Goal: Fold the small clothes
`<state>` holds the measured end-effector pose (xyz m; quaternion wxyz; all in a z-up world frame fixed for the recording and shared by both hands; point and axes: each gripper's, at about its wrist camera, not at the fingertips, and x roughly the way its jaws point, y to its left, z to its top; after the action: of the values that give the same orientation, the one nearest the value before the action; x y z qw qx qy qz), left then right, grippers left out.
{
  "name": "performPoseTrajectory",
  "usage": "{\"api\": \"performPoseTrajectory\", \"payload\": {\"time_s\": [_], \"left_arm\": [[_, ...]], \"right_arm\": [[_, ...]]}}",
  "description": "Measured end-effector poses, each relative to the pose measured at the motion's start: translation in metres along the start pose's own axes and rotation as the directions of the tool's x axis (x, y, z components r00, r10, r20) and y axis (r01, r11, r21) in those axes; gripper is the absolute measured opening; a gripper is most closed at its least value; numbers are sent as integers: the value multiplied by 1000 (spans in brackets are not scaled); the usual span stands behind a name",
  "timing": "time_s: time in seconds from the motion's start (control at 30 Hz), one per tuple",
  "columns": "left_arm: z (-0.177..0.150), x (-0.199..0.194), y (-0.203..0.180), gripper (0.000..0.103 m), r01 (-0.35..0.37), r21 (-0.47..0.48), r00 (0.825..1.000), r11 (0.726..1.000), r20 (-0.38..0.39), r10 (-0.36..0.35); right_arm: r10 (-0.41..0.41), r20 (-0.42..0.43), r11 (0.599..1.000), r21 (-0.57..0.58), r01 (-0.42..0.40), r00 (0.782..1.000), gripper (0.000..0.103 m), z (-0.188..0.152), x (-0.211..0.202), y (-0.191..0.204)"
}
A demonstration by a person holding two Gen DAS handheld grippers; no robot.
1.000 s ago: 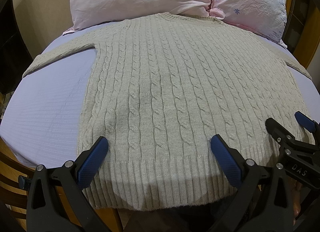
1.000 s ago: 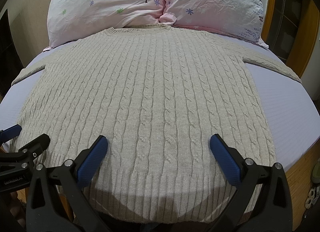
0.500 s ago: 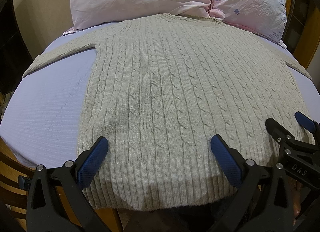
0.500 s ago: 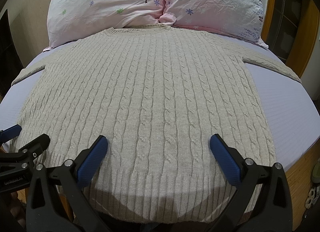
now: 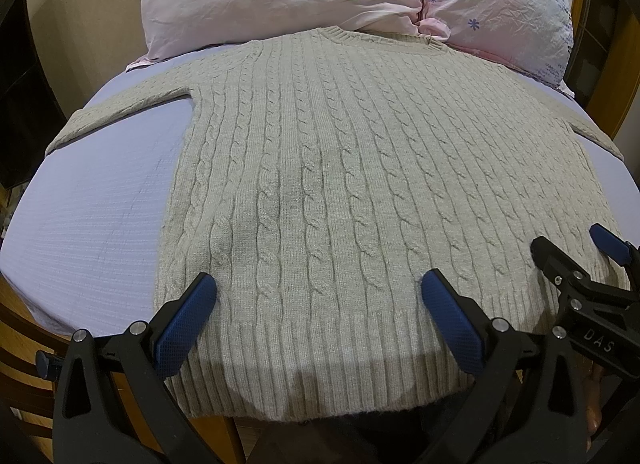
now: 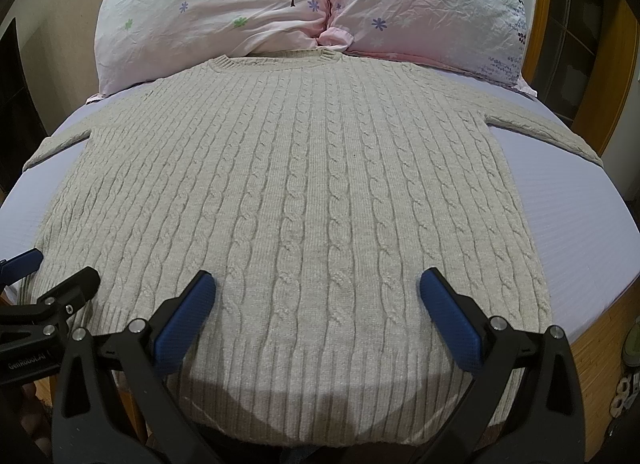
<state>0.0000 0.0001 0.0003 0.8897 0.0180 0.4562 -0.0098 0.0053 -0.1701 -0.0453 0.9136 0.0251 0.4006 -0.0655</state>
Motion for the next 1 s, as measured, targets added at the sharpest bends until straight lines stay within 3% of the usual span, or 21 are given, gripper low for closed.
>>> {"api": "performPoseTrajectory", "payload": {"time_s": [0.17, 0.27, 0.33, 0.43, 0.47, 0.6, 0.8, 0.87, 1.0], "left_arm": [[-1, 0, 0, 102, 1, 7, 1000, 1000, 20, -1], [-3, -1, 2, 102, 7, 22, 997, 1000, 75, -9], [0, -2, 2, 102, 20, 33, 996, 999, 86, -23], [7, -5, 12, 102, 42, 39, 992, 998, 115, -47], [14, -7, 18, 102, 45, 38, 989, 998, 140, -50], [37, -13, 43, 102, 45, 13, 974, 999, 223, -47], [75, -6, 109, 102, 170, -124, 940, 978, 317, -124], [82, 0, 129, 102, 194, -162, 937, 968, 324, -134], [101, 12, 174, 102, 112, -275, 954, 955, 298, -26]], "right_arm": [[40, 15, 998, -46, -39, 999, 101, 2, 1, -3], [142, 15, 988, -64, -141, 990, 101, 13, -1, -25], [190, 69, 980, 49, -193, 979, 101, 32, -8, -66], [119, 164, 944, 286, -163, 979, 101, 63, -13, -156], [85, 180, 921, 361, -146, 980, 100, 71, -10, -187], [-51, 143, 796, 604, -46, 988, 66, 104, 18, -306], [-134, 6, 521, 851, 65, 991, 47, 120, 79, -444], [-115, 36, 451, 893, 20, 993, 41, 116, 92, -468], [-104, 102, 360, 931, -58, 989, 33, 121, 112, -500]]}}
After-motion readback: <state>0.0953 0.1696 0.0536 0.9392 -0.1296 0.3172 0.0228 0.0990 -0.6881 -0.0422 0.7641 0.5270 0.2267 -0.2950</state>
